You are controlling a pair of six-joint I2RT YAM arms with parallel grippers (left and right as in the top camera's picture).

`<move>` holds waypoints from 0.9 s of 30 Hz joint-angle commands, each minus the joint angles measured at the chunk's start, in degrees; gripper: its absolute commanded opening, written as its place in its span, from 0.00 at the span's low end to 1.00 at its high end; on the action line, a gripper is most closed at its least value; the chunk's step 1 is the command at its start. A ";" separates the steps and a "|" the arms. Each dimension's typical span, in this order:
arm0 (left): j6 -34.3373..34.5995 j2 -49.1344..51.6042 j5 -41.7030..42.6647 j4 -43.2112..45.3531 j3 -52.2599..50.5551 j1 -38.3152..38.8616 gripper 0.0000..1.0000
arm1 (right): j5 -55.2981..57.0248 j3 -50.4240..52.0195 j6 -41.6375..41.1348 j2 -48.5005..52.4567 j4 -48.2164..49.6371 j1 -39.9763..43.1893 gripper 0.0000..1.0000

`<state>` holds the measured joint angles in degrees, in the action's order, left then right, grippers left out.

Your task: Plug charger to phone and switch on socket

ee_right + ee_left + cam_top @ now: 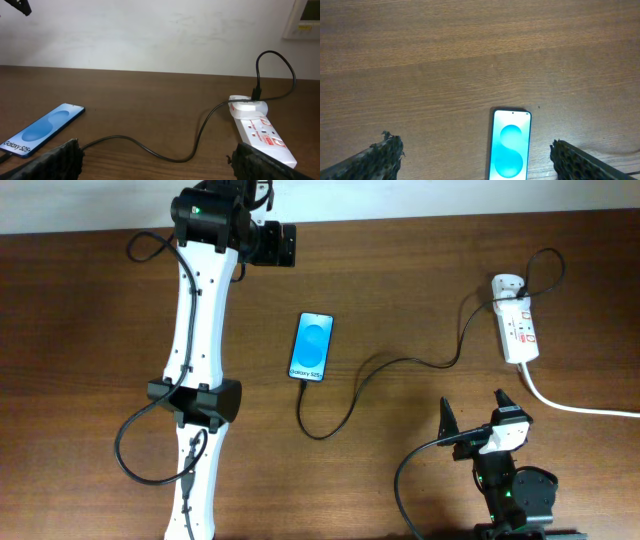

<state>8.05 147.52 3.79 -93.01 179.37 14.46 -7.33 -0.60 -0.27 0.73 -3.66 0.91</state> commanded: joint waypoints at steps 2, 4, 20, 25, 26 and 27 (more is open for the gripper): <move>0.70 -0.48 -0.63 0.04 0.09 -0.35 0.99 | 0.28 0.28 -0.59 -0.52 -0.42 -0.52 0.98; 0.70 -0.48 -0.63 0.04 0.09 -0.35 0.99 | 0.28 0.28 -0.59 -0.52 -0.42 -0.52 0.98; 0.70 -1.03 -0.63 -3.69 0.07 -0.02 0.99 | 0.28 0.28 -0.59 -0.52 -0.42 -0.52 0.98; 0.70 -4.61 -4.24 -3.21 -0.46 1.77 0.99 | 0.28 0.28 -0.59 -0.52 -0.42 -0.52 0.98; 0.70 -5.14 -5.18 -3.17 -0.46 2.08 0.99 | 0.28 0.28 -0.59 -0.52 -0.44 -0.52 0.98; 0.70 -5.75 -5.68 -3.04 -0.48 2.32 0.99 | 0.28 0.28 -0.59 -0.52 -0.42 -0.52 0.98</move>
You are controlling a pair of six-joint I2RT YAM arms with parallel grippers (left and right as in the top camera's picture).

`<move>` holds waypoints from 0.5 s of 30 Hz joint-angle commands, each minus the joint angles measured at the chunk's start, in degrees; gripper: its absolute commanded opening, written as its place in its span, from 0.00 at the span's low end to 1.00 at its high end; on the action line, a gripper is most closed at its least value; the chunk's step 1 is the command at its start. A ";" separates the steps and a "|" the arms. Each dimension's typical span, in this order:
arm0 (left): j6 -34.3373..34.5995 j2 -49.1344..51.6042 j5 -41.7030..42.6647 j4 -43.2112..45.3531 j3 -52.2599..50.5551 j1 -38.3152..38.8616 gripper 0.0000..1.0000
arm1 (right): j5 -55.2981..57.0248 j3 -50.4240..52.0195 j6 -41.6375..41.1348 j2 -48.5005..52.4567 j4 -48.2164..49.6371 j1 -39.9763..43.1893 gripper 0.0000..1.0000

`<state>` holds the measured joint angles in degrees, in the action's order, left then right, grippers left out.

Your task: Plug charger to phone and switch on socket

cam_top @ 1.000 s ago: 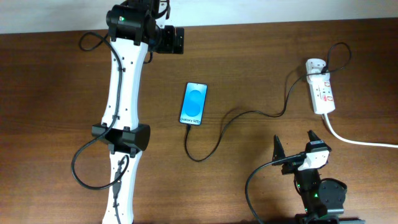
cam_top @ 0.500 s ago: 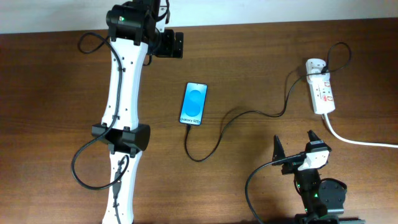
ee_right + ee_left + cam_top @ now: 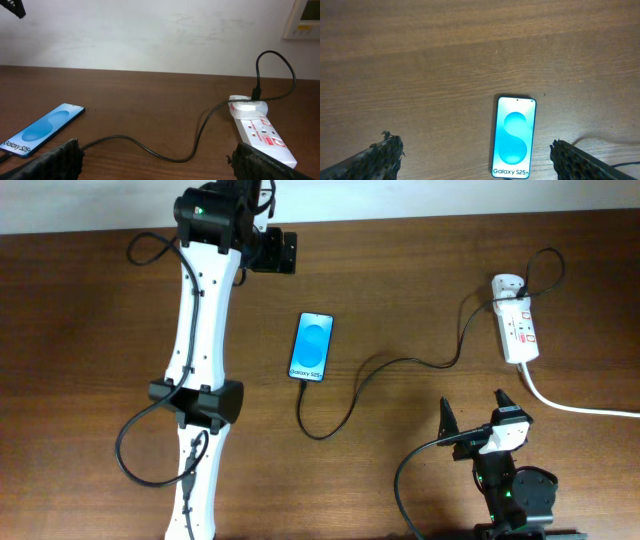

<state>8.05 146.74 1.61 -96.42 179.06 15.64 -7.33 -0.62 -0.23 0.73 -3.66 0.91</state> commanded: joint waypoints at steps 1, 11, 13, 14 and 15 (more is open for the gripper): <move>0.70 -5.79 -3.63 0.50 -0.52 1.20 0.99 | 0.28 0.31 -0.66 -0.52 -0.42 -0.52 0.99; 0.70 -25.20 -5.27 17.62 -36.83 1.20 0.99 | 0.31 0.31 -0.63 -0.52 -0.42 -0.52 0.99; 0.70 -30.34 -6.01 21.70 -45.05 1.18 0.99 | 0.28 0.31 -0.66 -0.52 -0.42 -0.52 0.98; 0.70 -31.58 -6.05 22.95 -46.99 1.18 0.99 | 0.31 0.31 -0.66 -0.52 -0.42 -0.52 0.99; 0.68 -33.05 -6.21 24.24 -49.11 1.18 0.99 | 0.28 0.31 -0.63 -0.52 -0.44 -0.52 0.98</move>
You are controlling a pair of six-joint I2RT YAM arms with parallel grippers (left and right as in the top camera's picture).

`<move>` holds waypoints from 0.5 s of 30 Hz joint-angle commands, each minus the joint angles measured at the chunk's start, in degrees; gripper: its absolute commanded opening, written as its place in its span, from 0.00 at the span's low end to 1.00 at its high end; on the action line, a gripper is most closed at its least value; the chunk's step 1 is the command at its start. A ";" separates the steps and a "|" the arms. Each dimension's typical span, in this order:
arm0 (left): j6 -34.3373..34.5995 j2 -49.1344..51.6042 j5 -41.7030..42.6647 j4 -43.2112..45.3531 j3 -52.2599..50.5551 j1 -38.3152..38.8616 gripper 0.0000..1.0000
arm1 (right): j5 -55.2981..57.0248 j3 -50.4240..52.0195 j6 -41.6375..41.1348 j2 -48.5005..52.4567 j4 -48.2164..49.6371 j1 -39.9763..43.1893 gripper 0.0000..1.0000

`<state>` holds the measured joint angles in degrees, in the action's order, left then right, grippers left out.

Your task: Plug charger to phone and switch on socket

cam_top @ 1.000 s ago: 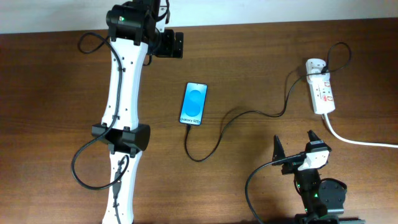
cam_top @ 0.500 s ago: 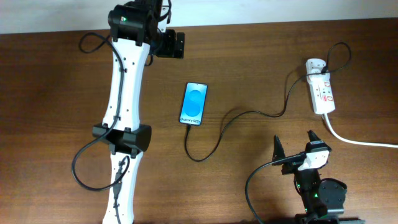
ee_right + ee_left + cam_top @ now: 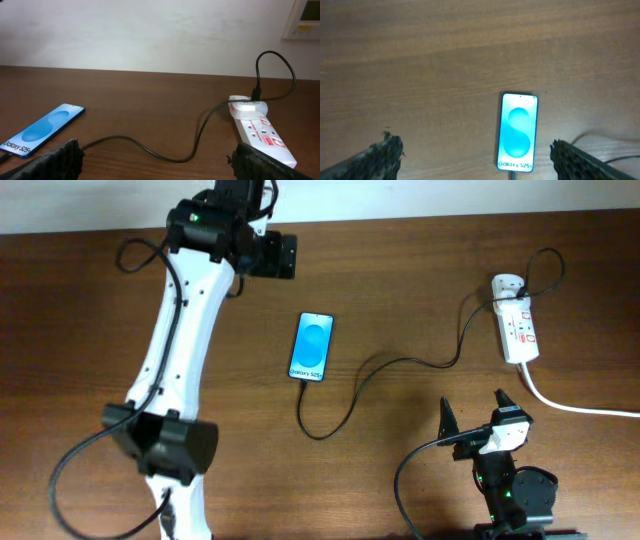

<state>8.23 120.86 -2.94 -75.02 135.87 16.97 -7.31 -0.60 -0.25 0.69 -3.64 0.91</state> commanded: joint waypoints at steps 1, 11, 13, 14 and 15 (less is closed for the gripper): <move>0.52 -9.55 -2.67 4.85 -9.66 -0.15 1.00 | 0.26 0.28 -0.61 -0.48 -0.44 -0.52 0.98; 0.52 -25.46 -10.38 6.93 -31.17 -2.01 0.99 | 0.26 0.28 -0.63 -0.48 -0.44 -0.52 0.98; 0.52 -27.61 -10.38 6.97 -34.40 -2.91 0.99 | 0.26 0.28 -0.61 -0.48 -0.44 -0.52 0.98; 0.52 -29.24 -10.38 7.08 -36.81 -3.61 0.99 | 0.26 0.28 -0.61 -0.48 -0.44 -0.52 0.98; 0.52 -30.86 -10.38 7.08 -39.08 -4.37 0.99 | 0.26 0.28 -0.61 -0.48 -0.44 -0.52 0.98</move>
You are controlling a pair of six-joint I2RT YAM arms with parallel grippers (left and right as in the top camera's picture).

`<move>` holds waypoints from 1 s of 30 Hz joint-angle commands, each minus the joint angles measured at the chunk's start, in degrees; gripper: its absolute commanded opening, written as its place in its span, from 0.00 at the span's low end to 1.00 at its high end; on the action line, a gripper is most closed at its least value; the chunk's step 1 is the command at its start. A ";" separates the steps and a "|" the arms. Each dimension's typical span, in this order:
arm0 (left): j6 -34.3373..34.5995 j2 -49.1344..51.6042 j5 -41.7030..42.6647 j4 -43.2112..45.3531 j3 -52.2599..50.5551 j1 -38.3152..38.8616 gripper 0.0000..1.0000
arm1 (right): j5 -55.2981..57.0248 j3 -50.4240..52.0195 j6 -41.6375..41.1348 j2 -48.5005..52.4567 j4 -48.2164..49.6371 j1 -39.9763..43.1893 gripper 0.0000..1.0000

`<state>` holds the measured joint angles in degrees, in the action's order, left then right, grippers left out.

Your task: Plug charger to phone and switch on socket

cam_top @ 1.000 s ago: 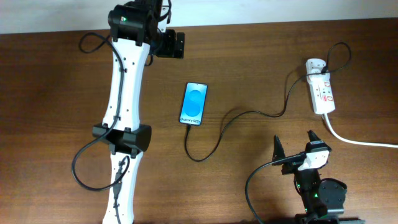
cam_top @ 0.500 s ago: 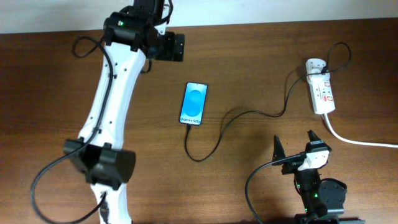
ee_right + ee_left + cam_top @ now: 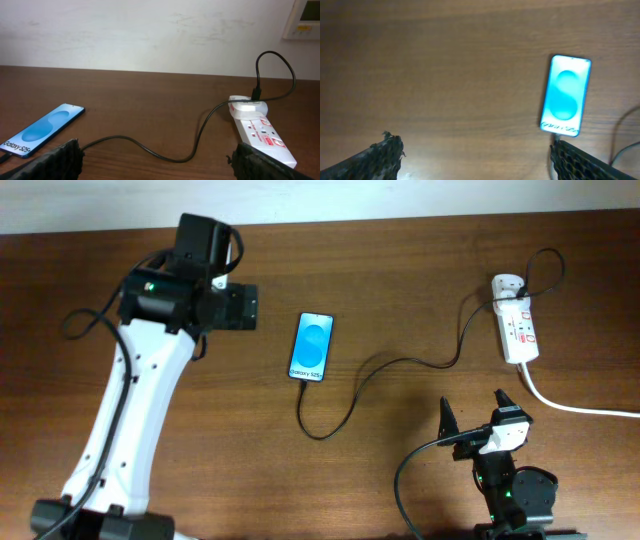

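A phone [image 3: 311, 346] with a lit blue screen lies face up mid-table. A black cable [image 3: 352, 402] meets its near edge, loops across the wood and runs to a white charger [image 3: 508, 283] in the white power strip [image 3: 520, 332]. My left gripper [image 3: 233, 308] hangs open above bare wood, left of the phone [image 3: 566, 95]; its fingers [image 3: 385, 156] frame empty table. At the front right my right gripper [image 3: 475, 414] rests open with nothing in it, facing the cable [image 3: 165, 150] and the strip [image 3: 261, 134].
The strip's white mains lead [image 3: 575, 406] runs off the right edge. A white wall [image 3: 150, 35] stands behind the table's far edge. The left arm's white links [image 3: 125, 420] stretch over the left side of the table.
My left gripper has moved from the far edge, beyond the phone, to a spot left of the phone and nearer the front. The phone has shifted to the upper right of its view. The right arm is unmoved.
My left gripper stood open at the far edge, beyond the phone, through the three earlier moments, the phone creeping fuller into its view. Now it is left of the phone. Phone, cable, strip and right gripper stayed where they were throughout.
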<state>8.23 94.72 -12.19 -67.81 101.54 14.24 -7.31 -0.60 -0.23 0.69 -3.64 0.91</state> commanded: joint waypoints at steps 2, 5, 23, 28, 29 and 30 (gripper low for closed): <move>0.52 -7.69 -1.11 -0.17 -8.31 -2.89 0.99 | 0.26 0.28 -0.63 -0.48 -0.44 -0.52 0.98; 0.52 -12.81 -1.09 -0.11 -12.76 -4.20 0.99 | 0.26 0.28 -0.63 -0.48 -0.44 -0.52 0.98; -16.46 -46.21 8.41 20.52 -44.57 -6.19 0.99 | 0.26 0.28 -0.63 -0.48 -0.44 -0.52 0.98; -16.44 -55.21 14.29 20.65 -48.43 -12.63 0.99 | 0.26 0.28 -0.66 -0.48 -0.44 -0.52 0.98; -16.44 -58.03 16.92 20.72 -50.42 -15.72 0.99 | 0.26 0.28 -0.63 -0.48 -0.44 -0.52 0.98; -16.41 -60.96 19.56 21.05 -52.72 -18.86 0.99 | 0.26 0.28 -0.66 -0.48 -0.44 -0.52 0.98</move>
<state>-7.16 39.05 0.16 -47.05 53.39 1.28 -7.31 -0.62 -0.25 0.67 -3.64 0.91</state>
